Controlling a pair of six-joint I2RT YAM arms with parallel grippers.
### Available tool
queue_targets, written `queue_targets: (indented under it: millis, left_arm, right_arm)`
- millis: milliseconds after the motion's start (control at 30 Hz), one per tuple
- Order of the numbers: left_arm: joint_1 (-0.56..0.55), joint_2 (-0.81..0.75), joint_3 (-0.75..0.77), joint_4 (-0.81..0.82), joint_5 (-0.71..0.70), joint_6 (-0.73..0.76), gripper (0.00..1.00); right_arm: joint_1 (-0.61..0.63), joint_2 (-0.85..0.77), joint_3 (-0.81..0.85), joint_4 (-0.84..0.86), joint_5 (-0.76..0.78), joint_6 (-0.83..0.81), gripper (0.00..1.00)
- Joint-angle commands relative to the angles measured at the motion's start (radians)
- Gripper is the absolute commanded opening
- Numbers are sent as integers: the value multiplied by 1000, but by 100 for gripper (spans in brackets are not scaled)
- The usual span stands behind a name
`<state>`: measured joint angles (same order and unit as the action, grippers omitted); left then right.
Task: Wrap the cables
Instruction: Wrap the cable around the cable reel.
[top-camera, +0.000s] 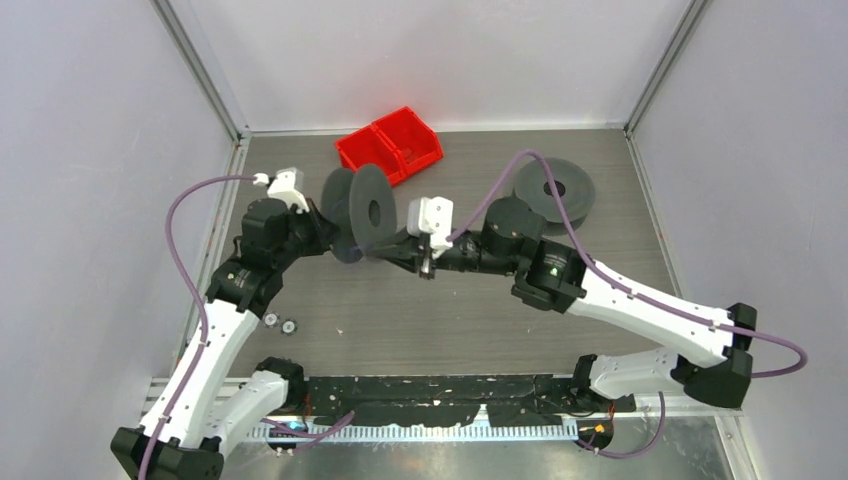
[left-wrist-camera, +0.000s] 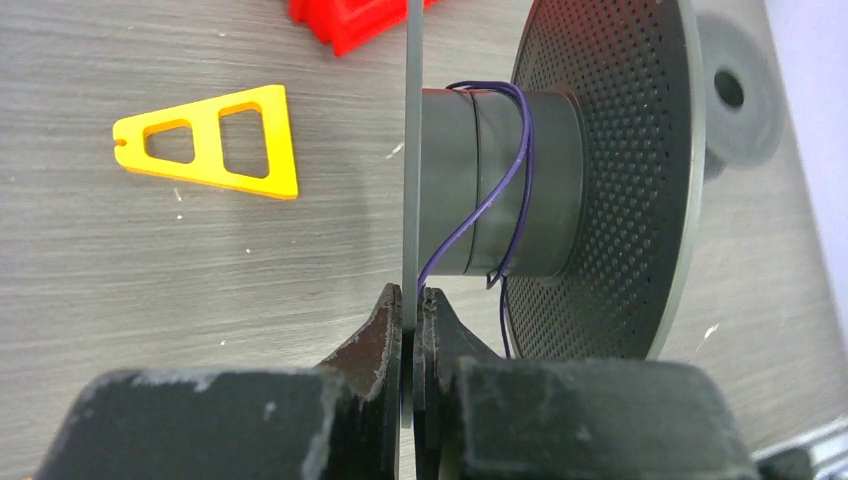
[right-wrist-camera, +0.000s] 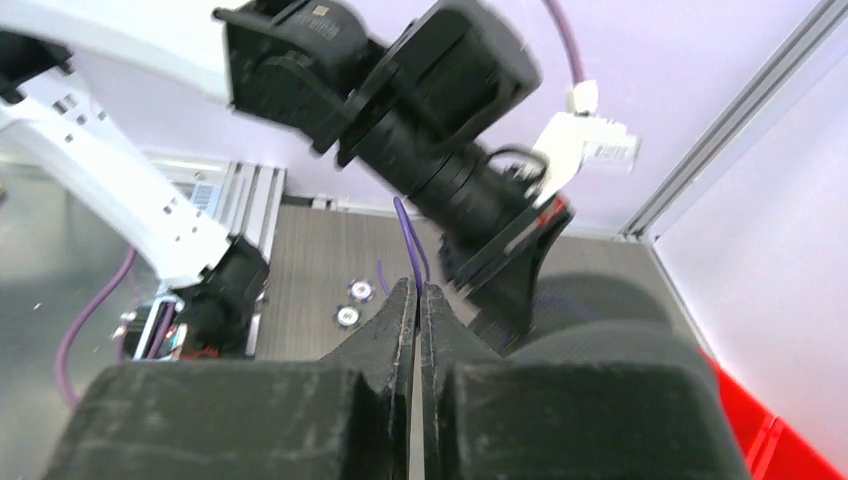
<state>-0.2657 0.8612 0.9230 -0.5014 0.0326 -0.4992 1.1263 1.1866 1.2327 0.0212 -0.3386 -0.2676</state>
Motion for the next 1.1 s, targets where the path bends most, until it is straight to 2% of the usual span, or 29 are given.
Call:
queue_targets:
  millis: [0, 200, 333, 433, 533, 700, 867, 967, 1067]
  left_arm:
    - [-45, -45, -19, 48, 67, 216, 0]
    - [-45, -163, -94, -45, 267, 456, 0]
    - [-43, -229, -81, -92, 309, 455, 0]
    - [-13, -234, -5, -159, 388, 427, 0]
    - [61, -221, 48, -179, 519, 360, 0]
    - [169, -221, 67, -121, 638, 235, 0]
    - [216, -215, 68, -48, 680, 120, 0]
    - [249, -229, 14, 90, 744, -12, 0]
    - [285, -246, -60, 320, 808, -189, 0]
  right_arm:
    - [-55, 94, 161, 11, -3, -19, 5]
    - [-252, 214, 258, 2, -78, 57, 5]
    - [-362, 248, 261, -31, -134, 54, 6]
    - [-448, 242, 188, -44, -156, 52, 5]
    - [-507, 213, 110, -29, -192, 61, 6]
    - [-549, 131, -65, 10, -269, 51, 5]
    - [-556, 99, -164, -6, -309, 37, 5]
    - [-556, 85, -208, 12, -356, 65, 5]
    - [-556, 78, -303, 162, -431, 190, 5]
